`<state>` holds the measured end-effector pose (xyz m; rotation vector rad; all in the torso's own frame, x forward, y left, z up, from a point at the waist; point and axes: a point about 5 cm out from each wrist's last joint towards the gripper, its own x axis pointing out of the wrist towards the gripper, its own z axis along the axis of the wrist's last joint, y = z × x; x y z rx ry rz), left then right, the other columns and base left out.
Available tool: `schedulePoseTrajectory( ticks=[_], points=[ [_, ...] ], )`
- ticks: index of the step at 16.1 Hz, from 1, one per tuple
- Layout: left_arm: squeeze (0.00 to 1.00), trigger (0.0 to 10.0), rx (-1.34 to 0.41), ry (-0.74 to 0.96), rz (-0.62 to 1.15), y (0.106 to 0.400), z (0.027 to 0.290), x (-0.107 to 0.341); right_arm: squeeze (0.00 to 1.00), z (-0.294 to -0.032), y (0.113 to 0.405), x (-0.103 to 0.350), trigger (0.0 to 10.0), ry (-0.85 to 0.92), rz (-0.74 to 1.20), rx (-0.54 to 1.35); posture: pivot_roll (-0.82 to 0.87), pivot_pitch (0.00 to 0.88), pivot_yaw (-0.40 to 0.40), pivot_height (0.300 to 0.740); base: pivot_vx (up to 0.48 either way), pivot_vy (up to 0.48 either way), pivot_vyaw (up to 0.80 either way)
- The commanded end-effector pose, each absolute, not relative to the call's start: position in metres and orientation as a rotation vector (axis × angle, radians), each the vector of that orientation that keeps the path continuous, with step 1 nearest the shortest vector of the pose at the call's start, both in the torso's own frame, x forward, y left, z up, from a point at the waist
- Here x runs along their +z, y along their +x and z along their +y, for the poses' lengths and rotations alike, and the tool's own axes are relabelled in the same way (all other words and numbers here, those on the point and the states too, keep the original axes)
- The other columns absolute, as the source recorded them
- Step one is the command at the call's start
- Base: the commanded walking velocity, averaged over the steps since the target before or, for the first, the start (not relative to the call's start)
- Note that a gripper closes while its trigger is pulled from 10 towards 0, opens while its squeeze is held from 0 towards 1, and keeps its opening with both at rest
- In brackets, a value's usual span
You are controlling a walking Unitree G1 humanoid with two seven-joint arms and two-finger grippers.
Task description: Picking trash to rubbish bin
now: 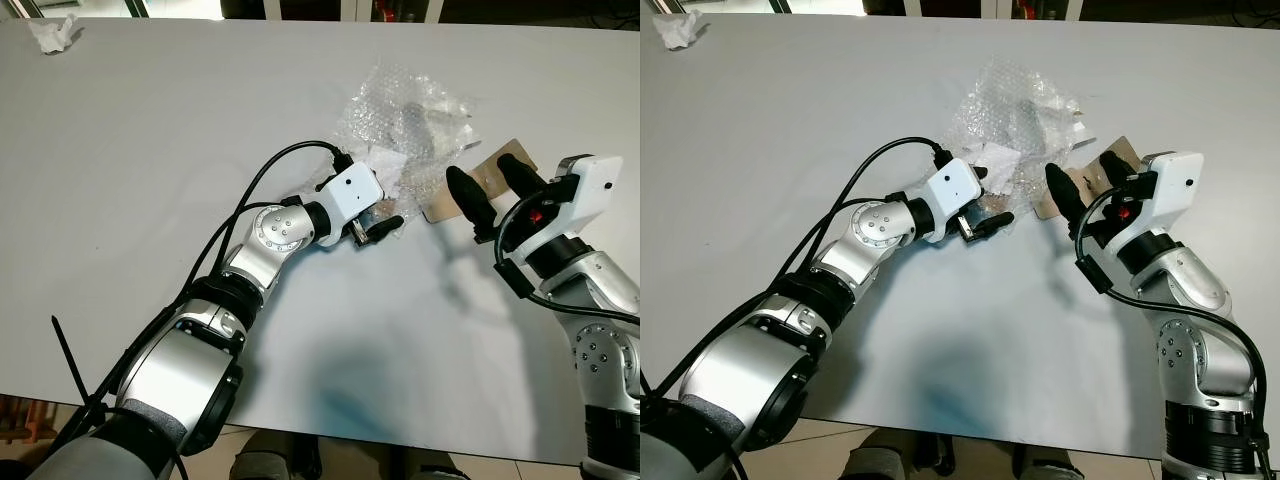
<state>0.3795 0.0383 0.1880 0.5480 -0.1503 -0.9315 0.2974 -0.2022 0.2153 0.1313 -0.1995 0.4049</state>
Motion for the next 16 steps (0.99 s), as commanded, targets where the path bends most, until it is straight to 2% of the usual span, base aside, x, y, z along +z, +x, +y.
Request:
schedulePoseTrajectory(
  ticks=[1, 16],
  points=[
    [0.0, 0.0, -0.944, 0.541, -0.105, 0.378, 0.042, 0.176, 0.0, -0.199, 0.294, 0.215, 10.0, 0.135, -0.196, 0.414, -0.09, 0.287, 0.105, 0.74, 0.0, 0.0, 0.0],
    [0.0, 0.0, -0.884, 0.429, -0.127, 0.371, 0.05, 0.165, 0.0, -0.198, 0.301, 0.217, 10.0, 0.139, -0.204, 0.42, -0.09, 0.249, 0.097, 0.74, 0.0, 0.0, 0.0]
  ],
)
